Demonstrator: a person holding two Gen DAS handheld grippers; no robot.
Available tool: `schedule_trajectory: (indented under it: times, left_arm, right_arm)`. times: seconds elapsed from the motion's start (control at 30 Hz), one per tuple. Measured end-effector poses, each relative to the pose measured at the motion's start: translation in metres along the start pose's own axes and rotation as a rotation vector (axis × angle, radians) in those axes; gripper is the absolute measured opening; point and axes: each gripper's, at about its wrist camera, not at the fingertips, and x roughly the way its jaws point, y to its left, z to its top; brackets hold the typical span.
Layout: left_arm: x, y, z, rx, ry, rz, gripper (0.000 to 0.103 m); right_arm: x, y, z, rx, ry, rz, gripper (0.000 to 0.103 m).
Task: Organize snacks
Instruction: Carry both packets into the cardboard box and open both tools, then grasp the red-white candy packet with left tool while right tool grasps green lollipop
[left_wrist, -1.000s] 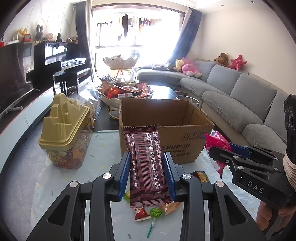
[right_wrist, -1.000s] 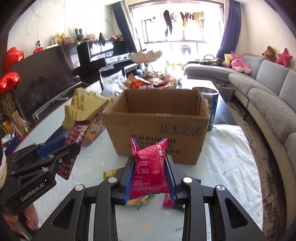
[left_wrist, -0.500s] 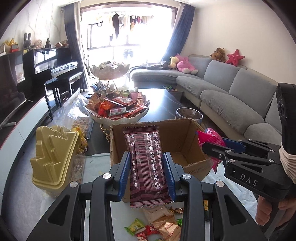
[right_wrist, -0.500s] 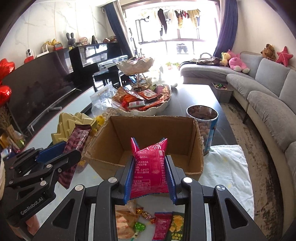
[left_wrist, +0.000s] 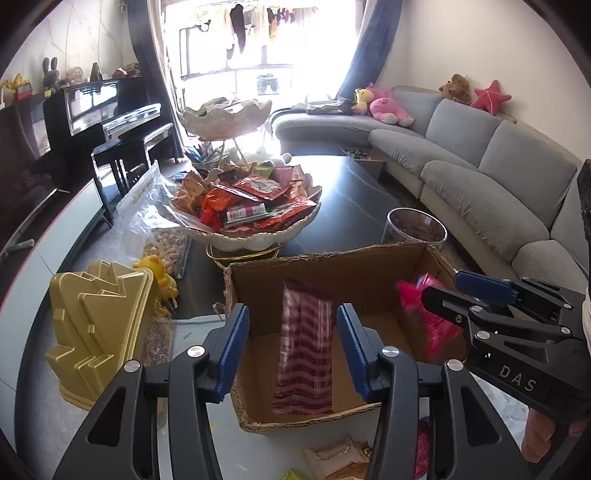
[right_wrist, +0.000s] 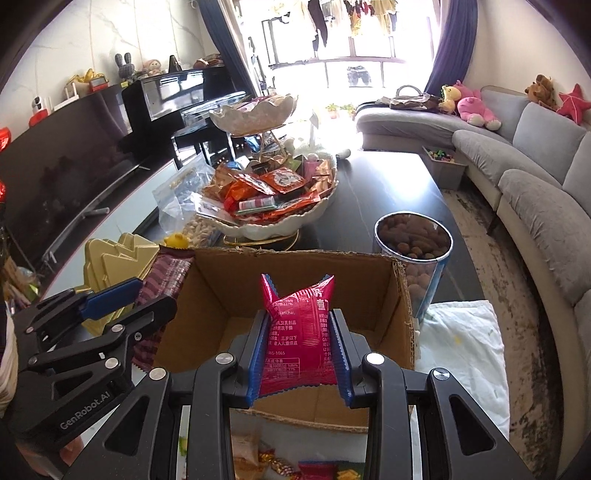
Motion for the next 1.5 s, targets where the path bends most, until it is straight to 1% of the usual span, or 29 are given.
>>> schedule_trajectory:
  times: [0.03,0.07,0.1,0.2,0.3,0.43,0.63,0.87,1.0,1.1,1.2,1.3,1.5]
  left_arm:
    - [-0.001,0.002,0.0,-0.002,-0.002,0.0,0.054]
    - [-0.003,0.004,-0.002,-0.002,-0.002,-0.003,0.059]
    - [-0.006,0.006,-0.004,-0.006,-0.007,-0.006,0.061]
    - [-0.016,0.008,-0.009,0.0,-0.022,0.016,0.063]
    - [-0.03,0.008,-0.016,0.012,-0.045,0.03,0.067]
    - [-0.051,0.007,-0.028,0.023,-0.082,0.05,0.068]
    - [-0.076,0.009,-0.047,0.023,-0.105,0.046,0.068]
    - [-0.098,0.01,-0.077,0.015,-0.104,0.035,0.069]
    - [-0.106,0.01,-0.097,0.004,-0.094,0.011,0.069]
    - [-0.11,0.009,-0.112,0.009,-0.092,0.023,0.069]
    - [-0.111,0.008,-0.126,0.01,-0.079,0.021,0.069]
    - [-0.108,0.006,-0.138,0.012,-0.064,0.036,0.069]
    - [-0.098,0.005,-0.164,0.018,-0.025,0.054,0.069]
  right_arm:
    - [0.002,-0.001,0.001,0.006,0.0,-0.013,0.045]
    - [0.001,-0.002,0.0,0.011,-0.004,-0.02,0.051]
    - [-0.001,-0.003,-0.001,0.01,-0.006,-0.024,0.051]
    - [-0.006,-0.004,-0.006,0.01,-0.007,-0.025,0.051]
    - [-0.014,0.0,-0.013,0.0,-0.011,-0.023,0.051]
    - [-0.028,0.007,-0.026,-0.012,-0.026,-0.003,0.051]
    - [-0.047,0.019,-0.046,-0.031,-0.038,0.014,0.051]
    - [-0.057,0.026,-0.071,-0.01,-0.006,0.049,0.051]
    - [-0.059,0.029,-0.088,0.003,0.011,0.055,0.051]
    - [-0.062,0.032,-0.102,0.0,0.014,0.051,0.051]
    - [-0.065,0.035,-0.117,0.001,0.02,0.056,0.051]
    - [-0.062,0.037,-0.131,0.003,0.035,0.057,0.051]
    - [-0.047,0.034,-0.156,0.015,0.093,0.055,0.051]
